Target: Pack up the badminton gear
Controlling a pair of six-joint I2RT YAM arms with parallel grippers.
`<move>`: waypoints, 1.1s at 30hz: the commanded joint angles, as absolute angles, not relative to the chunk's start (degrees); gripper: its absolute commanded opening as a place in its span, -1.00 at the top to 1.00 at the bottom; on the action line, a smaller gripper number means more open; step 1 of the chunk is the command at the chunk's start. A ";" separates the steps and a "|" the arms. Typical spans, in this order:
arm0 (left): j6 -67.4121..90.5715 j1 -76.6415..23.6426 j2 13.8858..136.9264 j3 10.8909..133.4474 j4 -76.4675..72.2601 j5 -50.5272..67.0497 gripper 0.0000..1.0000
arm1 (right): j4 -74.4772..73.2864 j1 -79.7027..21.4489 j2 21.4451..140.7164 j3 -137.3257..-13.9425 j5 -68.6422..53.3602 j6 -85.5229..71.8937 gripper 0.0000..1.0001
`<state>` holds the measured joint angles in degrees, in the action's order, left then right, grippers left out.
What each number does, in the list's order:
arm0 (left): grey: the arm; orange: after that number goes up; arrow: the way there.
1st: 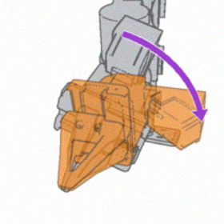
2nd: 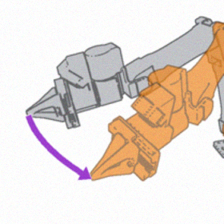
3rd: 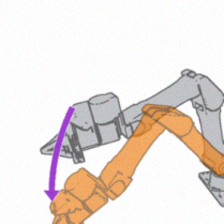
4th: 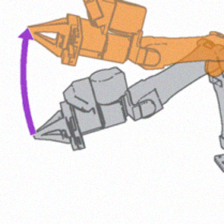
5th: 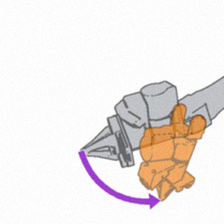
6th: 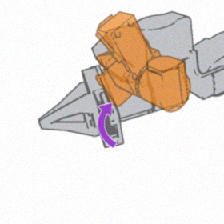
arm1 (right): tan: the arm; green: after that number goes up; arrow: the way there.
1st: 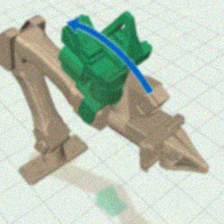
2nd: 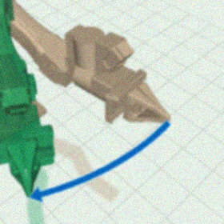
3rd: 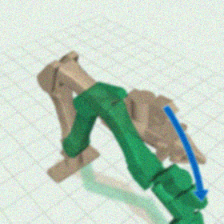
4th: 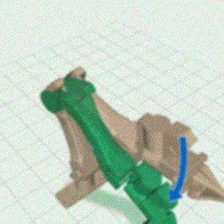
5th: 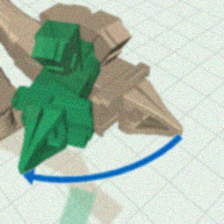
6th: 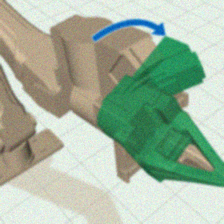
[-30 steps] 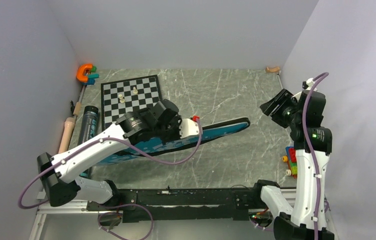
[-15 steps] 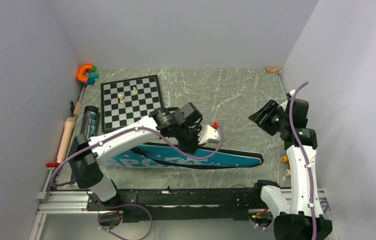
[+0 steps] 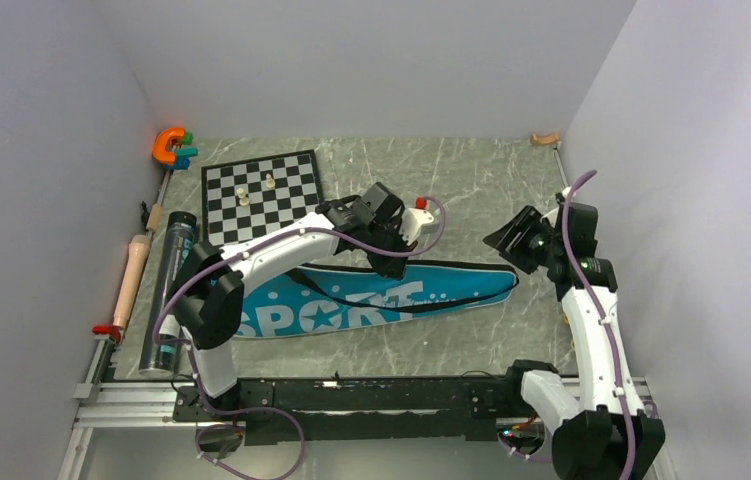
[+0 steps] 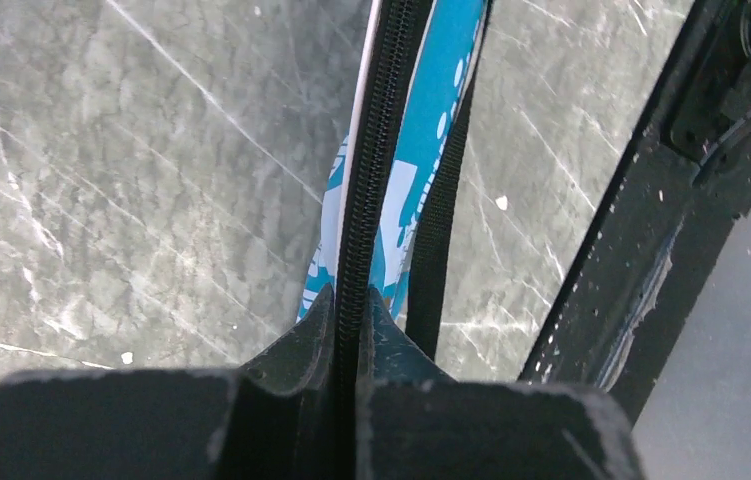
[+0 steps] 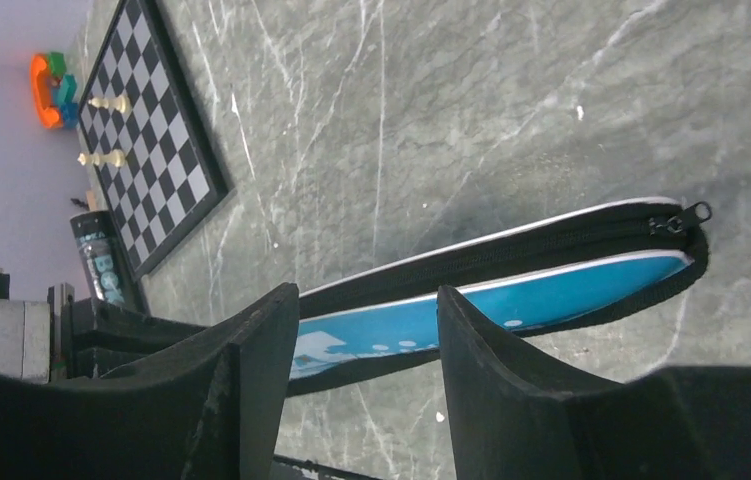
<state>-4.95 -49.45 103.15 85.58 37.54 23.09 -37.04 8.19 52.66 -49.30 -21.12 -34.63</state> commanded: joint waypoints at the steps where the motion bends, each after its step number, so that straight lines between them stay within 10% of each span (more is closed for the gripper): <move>1: -0.98 -49.63 103.09 83.55 25.19 22.66 1.00 | -31.22 5.02 55.18 -49.07 -20.37 -35.98 -0.13; 11: -8.12 -49.67 103.66 76.05 24.99 12.13 0.92 | -28.62 -2.38 60.17 -49.07 -15.75 -37.00 -0.18; 16: -8.17 -50.05 99.25 71.54 25.01 13.20 0.37 | -28.65 -2.62 60.47 -48.74 -14.97 -36.62 -0.18; 19: -8.42 -50.05 96.35 71.67 27.43 14.56 -0.32 | -28.31 -2.66 61.41 -48.27 -14.93 -36.39 -0.18; 33: -17.32 -28.22 75.22 84.87 46.51 -5.01 -0.99 | -30.43 -3.18 60.11 -50.63 -13.11 -34.90 -0.58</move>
<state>-14.44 -36.49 79.26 84.58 37.08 2.76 -30.26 -3.01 61.80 -47.72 -14.66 -35.99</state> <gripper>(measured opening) 0.990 0.776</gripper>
